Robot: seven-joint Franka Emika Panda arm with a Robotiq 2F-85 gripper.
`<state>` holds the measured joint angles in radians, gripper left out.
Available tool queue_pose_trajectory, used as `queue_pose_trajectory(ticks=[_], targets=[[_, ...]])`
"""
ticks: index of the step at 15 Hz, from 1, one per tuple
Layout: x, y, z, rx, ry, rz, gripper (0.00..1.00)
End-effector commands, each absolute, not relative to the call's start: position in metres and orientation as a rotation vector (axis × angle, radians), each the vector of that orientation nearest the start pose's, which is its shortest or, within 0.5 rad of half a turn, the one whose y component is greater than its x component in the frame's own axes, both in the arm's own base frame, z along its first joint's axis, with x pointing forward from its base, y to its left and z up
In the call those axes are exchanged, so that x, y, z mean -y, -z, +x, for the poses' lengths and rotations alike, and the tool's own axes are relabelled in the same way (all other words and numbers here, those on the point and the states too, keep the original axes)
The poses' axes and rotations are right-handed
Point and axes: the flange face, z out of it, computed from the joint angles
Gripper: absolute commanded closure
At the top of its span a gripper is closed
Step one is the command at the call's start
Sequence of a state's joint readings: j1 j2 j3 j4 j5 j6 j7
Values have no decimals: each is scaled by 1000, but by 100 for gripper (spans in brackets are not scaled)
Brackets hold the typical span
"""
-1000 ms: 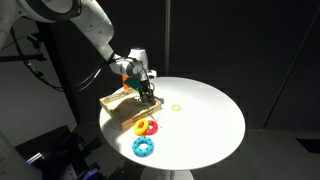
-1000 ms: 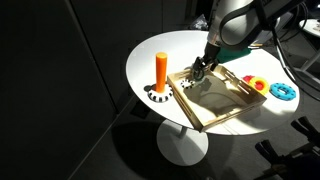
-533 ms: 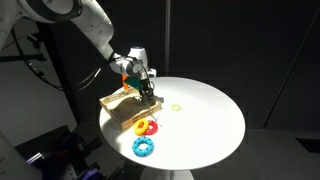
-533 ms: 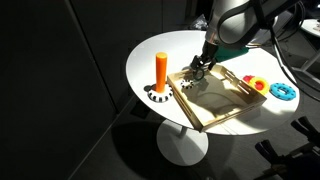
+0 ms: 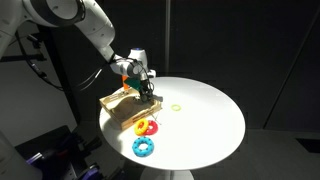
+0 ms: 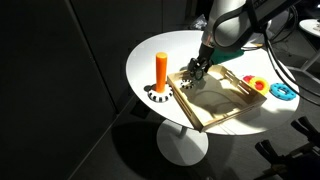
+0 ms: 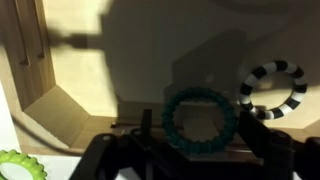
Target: Put the green ring on the table
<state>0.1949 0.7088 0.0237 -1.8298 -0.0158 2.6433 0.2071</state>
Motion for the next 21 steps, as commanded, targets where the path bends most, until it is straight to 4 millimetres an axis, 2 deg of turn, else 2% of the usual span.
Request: queue_pose_trajectory(ticks=[1, 2, 3, 8, 12, 17, 21], targets=[[-145, -154, 646, 14, 159, -3098, 42], [-144, -155, 646, 12, 159, -3099, 51], [-144, -157, 646, 10, 162, -3099, 55], [-137, -169, 644, -1, 160, -3084, 55], [-124, -181, 642, -44, 153, -3057, 55], [-92, -194, 637, -127, 84, -3055, 55], [-62, -217, 633, -191, 46, -3062, 55]])
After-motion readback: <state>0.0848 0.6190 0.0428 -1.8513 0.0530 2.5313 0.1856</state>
